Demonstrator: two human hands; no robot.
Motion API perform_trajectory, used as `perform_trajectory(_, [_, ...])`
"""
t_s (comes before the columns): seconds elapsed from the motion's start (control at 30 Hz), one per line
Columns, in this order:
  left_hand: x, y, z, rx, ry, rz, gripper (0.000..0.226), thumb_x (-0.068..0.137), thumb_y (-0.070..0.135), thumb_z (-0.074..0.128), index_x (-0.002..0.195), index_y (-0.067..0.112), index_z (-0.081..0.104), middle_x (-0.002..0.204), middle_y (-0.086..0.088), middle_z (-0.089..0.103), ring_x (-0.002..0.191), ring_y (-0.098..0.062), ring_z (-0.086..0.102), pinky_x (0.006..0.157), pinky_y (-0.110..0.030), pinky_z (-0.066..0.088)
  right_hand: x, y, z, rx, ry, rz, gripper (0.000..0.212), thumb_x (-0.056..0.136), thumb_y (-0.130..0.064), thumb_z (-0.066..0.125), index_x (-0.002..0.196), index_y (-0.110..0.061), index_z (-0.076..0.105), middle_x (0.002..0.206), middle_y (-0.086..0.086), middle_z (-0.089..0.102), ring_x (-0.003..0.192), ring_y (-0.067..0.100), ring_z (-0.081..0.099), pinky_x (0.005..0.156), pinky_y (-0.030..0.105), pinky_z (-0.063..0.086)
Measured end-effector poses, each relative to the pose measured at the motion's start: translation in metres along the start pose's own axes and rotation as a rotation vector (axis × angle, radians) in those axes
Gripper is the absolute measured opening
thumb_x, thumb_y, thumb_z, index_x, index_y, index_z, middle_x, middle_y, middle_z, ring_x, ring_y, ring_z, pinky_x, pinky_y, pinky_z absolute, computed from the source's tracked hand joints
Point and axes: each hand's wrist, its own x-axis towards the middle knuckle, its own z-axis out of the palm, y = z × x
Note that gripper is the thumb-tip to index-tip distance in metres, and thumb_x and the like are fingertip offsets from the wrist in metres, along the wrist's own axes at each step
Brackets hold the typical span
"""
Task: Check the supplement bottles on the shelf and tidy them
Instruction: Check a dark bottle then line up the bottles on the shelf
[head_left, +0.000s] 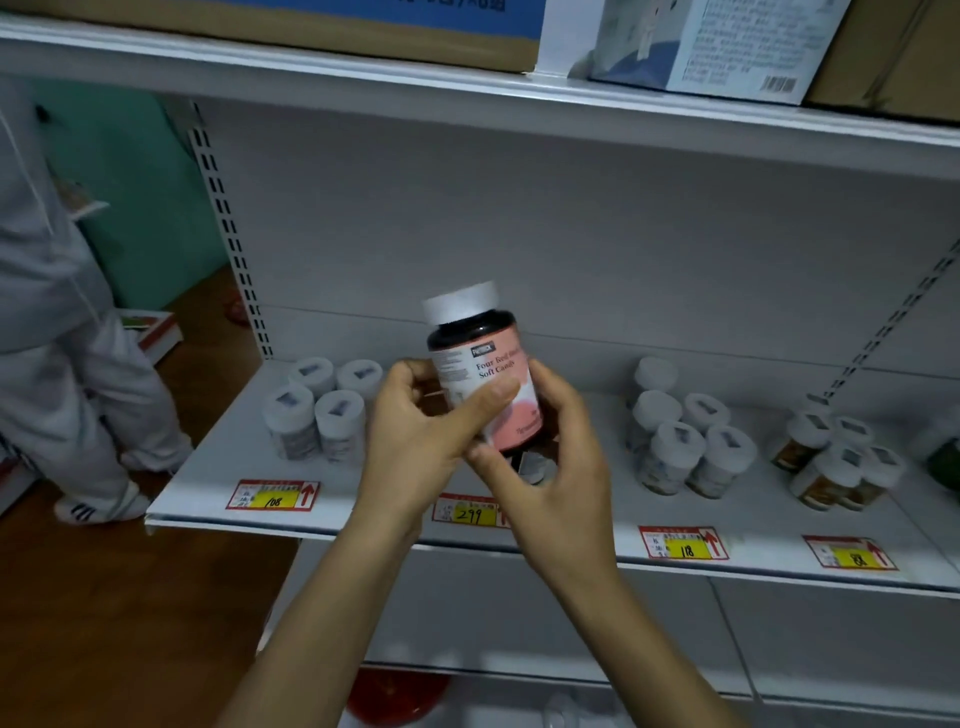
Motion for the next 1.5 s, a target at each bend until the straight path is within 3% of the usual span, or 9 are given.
perform_trajectory(0.13, [0.003, -0.003, -0.011, -0.046, -0.067, -0.047, 0.045, 0.073, 0.047, 0.059, 0.101, 0.012, 0.063, 0.092, 0.000, 0.072, 0.080, -0.006, 0.068, 0.062, -0.015, 0.051, 0.007, 0.003, -0.004, 0.467, 0.004, 0.307, 0.041, 0.081, -0.029, 0.061, 0.120, -0.019, 0.058, 0.107, -0.001, 0.071, 0.094, 0.012, 0.069, 0.073, 0.024, 0.055])
perform_trajectory(0.3, [0.005, -0.016, -0.018, -0.112, -0.188, -0.146, 0.048, 0.085, 0.042, 0.059, 0.120, 0.010, 0.061, 0.115, -0.006, 0.070, 0.108, -0.017, 0.066, 0.088, -0.028, 0.055, 0.008, 0.008, -0.005, 0.639, -0.060, 0.439, 0.040, 0.081, -0.031, 0.056, 0.116, -0.012, 0.059, 0.098, 0.004, 0.074, 0.088, 0.017, 0.070, 0.071, 0.024, 0.055])
perform_trajectory(0.47, [0.010, -0.020, -0.016, 0.103, -0.141, -0.073, 0.054, 0.062, 0.037, 0.073, 0.108, 0.012, 0.064, 0.098, -0.004, 0.074, 0.089, -0.017, 0.071, 0.069, -0.023, 0.056, 0.002, 0.021, 0.004, 0.344, -0.175, 0.370, 0.036, 0.093, -0.013, 0.060, 0.125, -0.023, 0.048, 0.111, -0.004, 0.070, 0.102, 0.007, 0.067, 0.082, 0.020, 0.053])
perform_trajectory(0.6, [0.024, -0.056, -0.026, 0.333, -0.017, -0.072, 0.044, 0.066, 0.024, 0.087, 0.097, 0.022, 0.056, 0.096, 0.002, 0.067, 0.089, -0.009, 0.065, 0.074, -0.024, 0.051, 0.007, 0.045, -0.005, -0.039, -0.111, 0.220, 0.034, 0.089, -0.024, 0.067, 0.116, -0.036, 0.051, 0.112, -0.021, 0.062, 0.105, -0.006, 0.058, 0.085, 0.009, 0.045])
perform_trajectory(0.73, [0.034, -0.102, -0.022, 0.456, 0.046, -0.136, 0.059, 0.054, 0.028, 0.087, 0.100, 0.013, 0.053, 0.089, 0.006, 0.065, 0.086, -0.006, 0.064, 0.069, -0.023, 0.051, 0.022, 0.081, -0.018, -0.365, -0.027, 0.130, 0.036, 0.087, -0.023, 0.064, 0.123, -0.019, 0.059, 0.119, -0.002, 0.062, 0.112, 0.014, 0.055, 0.089, 0.017, 0.039])
perform_trajectory(0.93, [0.046, -0.139, -0.018, 0.527, 0.104, -0.235, 0.058, 0.059, 0.025, 0.087, 0.099, 0.017, 0.046, 0.089, 0.012, 0.059, 0.087, -0.017, 0.062, 0.075, -0.034, 0.052, 0.044, 0.095, -0.026, -0.471, -0.018, 0.034, 0.032, 0.087, -0.024, 0.059, 0.117, -0.013, 0.063, 0.117, -0.002, 0.062, 0.109, 0.017, 0.054, 0.088, 0.000, 0.028])
perform_trajectory(1.17, [0.050, -0.140, -0.011, 0.459, 0.065, -0.261, 0.072, 0.065, 0.011, 0.087, 0.121, 0.015, 0.042, 0.105, 0.010, 0.056, 0.104, -0.016, 0.058, 0.072, -0.015, 0.045, 0.119, 0.090, -0.011, -0.565, -0.193, 0.176, 0.051, 0.093, -0.028, 0.059, 0.141, -0.018, 0.042, 0.142, 0.007, 0.044, 0.127, 0.024, 0.045, 0.093, 0.024, 0.035])
perform_trajectory(1.3, [0.040, -0.130, -0.010, 0.426, 0.118, -0.168, 0.113, 0.060, 0.022, 0.090, 0.150, 0.017, 0.021, 0.143, -0.003, 0.042, 0.130, -0.014, 0.041, 0.101, -0.024, 0.037, 0.151, 0.097, 0.004, -0.498, -0.372, 0.527, 0.080, 0.087, -0.038, 0.067, 0.150, -0.016, 0.024, 0.147, 0.009, 0.038, 0.130, 0.026, 0.042, 0.086, 0.027, 0.034])
perform_trajectory(1.5, [0.037, -0.100, -0.006, 0.489, 0.173, 0.079, 0.111, 0.056, 0.054, 0.084, 0.145, 0.011, 0.034, 0.145, -0.003, 0.043, 0.135, -0.014, 0.039, 0.111, -0.029, 0.034, 0.162, 0.112, -0.002, -0.448, -0.361, 0.598, 0.046, 0.079, -0.022, 0.075, 0.112, 0.008, 0.062, 0.112, 0.021, 0.065, 0.083, 0.018, 0.054, 0.070, 0.029, 0.046])
